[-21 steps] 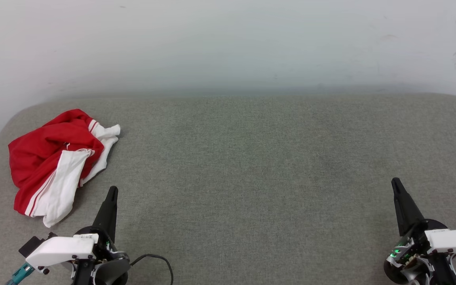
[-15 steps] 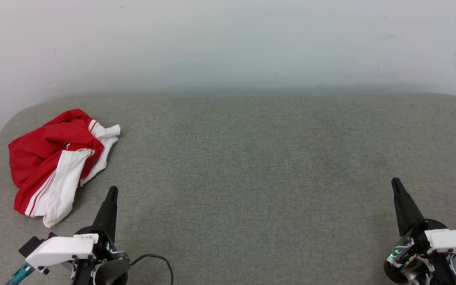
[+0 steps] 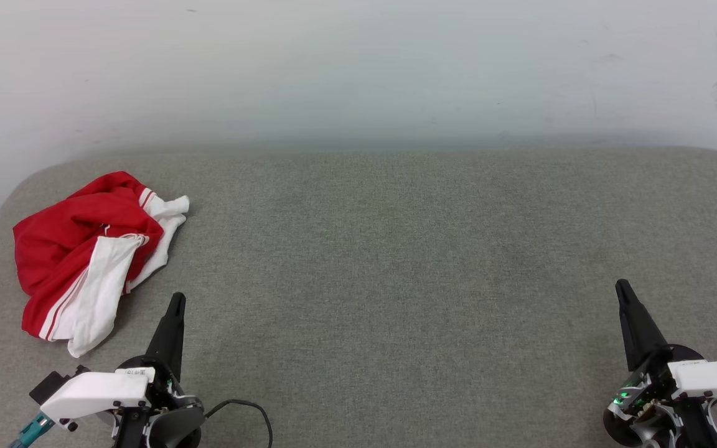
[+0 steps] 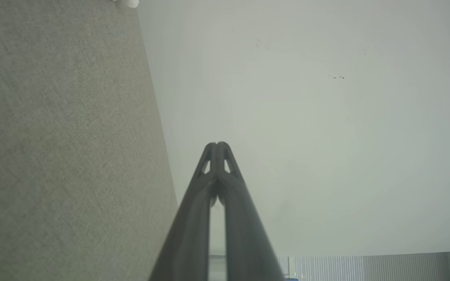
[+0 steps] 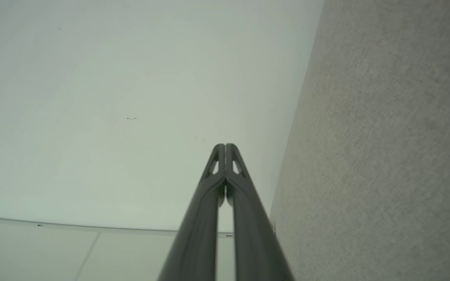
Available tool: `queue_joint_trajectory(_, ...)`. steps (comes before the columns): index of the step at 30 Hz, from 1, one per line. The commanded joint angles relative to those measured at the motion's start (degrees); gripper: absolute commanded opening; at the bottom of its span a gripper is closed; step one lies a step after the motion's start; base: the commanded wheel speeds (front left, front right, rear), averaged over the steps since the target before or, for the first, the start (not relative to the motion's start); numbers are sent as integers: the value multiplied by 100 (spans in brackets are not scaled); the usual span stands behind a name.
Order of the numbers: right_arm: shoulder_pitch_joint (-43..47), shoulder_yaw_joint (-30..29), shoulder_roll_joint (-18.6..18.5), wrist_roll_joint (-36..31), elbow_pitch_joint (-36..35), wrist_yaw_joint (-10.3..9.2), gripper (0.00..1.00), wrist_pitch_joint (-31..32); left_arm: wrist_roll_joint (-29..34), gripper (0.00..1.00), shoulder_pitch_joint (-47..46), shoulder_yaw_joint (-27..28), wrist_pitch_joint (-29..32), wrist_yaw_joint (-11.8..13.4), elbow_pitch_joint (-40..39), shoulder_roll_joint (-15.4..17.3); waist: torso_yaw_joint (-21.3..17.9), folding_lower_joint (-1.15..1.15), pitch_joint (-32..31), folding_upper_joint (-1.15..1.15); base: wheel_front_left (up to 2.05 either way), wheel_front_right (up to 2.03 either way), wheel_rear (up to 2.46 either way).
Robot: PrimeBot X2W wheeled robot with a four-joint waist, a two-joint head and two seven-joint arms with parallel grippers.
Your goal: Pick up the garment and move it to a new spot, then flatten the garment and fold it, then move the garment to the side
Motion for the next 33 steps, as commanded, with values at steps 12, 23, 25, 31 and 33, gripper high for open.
queue_joint_trajectory(12, 26, 2, 1, -1, 43, 0, 100, 0, 0, 100, 18, -11, -2, 3, 44, -4, 0, 0, 0, 0, 0, 0, 0)
queue_joint_trajectory(23, 248, -111, 3, -603, 9, -1, 100, -289, 475, 100, 135, -33, -298, 26, 20, -12, 0, 0, 4, 0, 0, 0, 0)
queue_joint_trajectory(25, 262, -149, 3, -793, -53, -1, 100, -344, 659, 100, 124, -11, -353, 58, -24, -12, -1, 0, 4, 0, 0, 0, 0)
queue_joint_trajectory(31, 306, -243, 3, -1452, -269, -1, 100, -502, 1358, 100, 105, -38, -509, 188, -236, -11, -2, 0, 4, 0, 0, 0, 0)
queue_joint_trajectory(33, 322, -255, 3, -1690, -352, -1, 100, -551, 1591, 100, 108, -70, -559, 249, -302, -10, -1, 0, 4, 0, 0, 0, 0)
